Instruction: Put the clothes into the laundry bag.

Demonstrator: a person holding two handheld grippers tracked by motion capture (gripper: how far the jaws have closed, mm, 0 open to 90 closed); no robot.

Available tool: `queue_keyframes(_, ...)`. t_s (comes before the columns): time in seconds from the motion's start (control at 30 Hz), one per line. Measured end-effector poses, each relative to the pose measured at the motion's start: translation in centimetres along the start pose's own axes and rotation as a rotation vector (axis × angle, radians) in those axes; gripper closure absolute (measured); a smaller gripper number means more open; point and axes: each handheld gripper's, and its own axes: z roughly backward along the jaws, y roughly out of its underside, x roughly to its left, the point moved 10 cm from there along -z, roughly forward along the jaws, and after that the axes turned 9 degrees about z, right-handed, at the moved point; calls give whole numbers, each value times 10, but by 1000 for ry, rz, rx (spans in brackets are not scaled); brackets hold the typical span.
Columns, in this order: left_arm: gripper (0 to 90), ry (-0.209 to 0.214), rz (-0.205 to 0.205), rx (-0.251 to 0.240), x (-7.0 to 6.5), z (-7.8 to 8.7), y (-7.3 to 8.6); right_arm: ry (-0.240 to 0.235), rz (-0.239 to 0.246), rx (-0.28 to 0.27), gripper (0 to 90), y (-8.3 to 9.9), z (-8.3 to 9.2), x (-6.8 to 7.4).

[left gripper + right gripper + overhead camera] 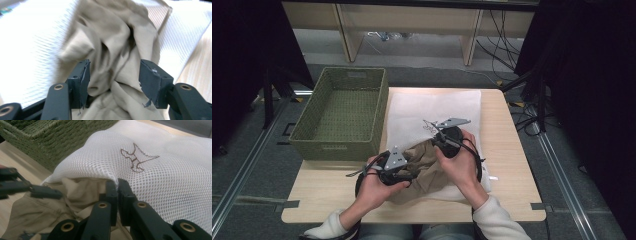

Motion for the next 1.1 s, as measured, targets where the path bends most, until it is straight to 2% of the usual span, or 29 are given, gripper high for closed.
queue_keyframes(0.03,429,-16,-11,-12,3,2,-3,0,0,-1,884,0,0,0)
queue_keyframes(0.1,439,-23,17,-32,6,0,-5,-1,0,-3,885,-1,0,0)
queue_keyframes(0.17,451,-43,-8,-36,11,-2,-7,1,-5,-4,885,-1,0,0)
queue_keyframes(0.27,487,-47,-24,-38,13,-11,-9,-2,0,-1,885,0,0,0)
queue_keyframes(0.3,515,-48,-28,-15,13,-14,-7,-1,4,-1,885,0,0,0)
queue_keyframes(0.37,577,-60,-57,-5,16,-23,-8,2,35,-7,885,0,-1,0)
queue_keyframes(0.4,614,-61,-54,-7,17,-27,-8,-2,-2,3,885,0,-1,3)
queue_keyframes(0.43,660,-64,-45,-3,17,-31,-8,-4,24,1,884,0,-2,2)
queue_keyframes(0.5,760,-68,-43,7,18,-38,-9,-5,5,2,885,0,-2,5)
queue_keyframes(0.53,786,-65,-29,17,18,-41,-9,-7,0,4,885,0,-2,5)
queue_keyframes(0.6,837,-75,-40,18,18,-46,-11,-9,18,1,885,0,-1,5)
queue_keyframes(0.67,852,-89,-73,43,19,-51,-10,-10,15,3,885,0,-1,5)
queue_keyframes(0.73,854,-97,-77,42,18,-60,-8,-8,14,-7,885,-1,-1,6)
queue_keyframes(0.77,854,-102,-89,83,19,-62,-3,-11,1,-10,885,-2,-1,8)
queue_keyframes(0.8,851,-92,-86,88,18,-67,0,-9,20,-11,885,-2,-1,7)
queue_keyframes(0.83,845,-95,-58,58,16,-73,0,-12,26,-2,885,-1,1,7)
queue_keyframes(0.87,834,-103,-90,81,19,-73,2,-13,26,0,885,-1,1,8)
queue_keyframes(0.9,821,-99,-98,95,19,-73,4,-12,26,1,885,-1,1,8)
queue_keyframes(0.93,800,-87,-43,35,14,-77,1,-12,29,2,885,0,0,7)
queue_keyframes(0.97,770,-77,-88,73,15,-73,3,-11,23,4,885,1,0,7)
queue_keyframes(1.0,726,-53,-89,87,13,-70,5,-12,26,9,885,2,0,6)
queue_keyframes(1.03,668,-48,-84,76,13,-67,4,-11,30,8,885,3,-1,5)
queue_keyframes(1.1,552,-25,-38,62,9,-56,3,-9,10,18,884,6,-1,6)
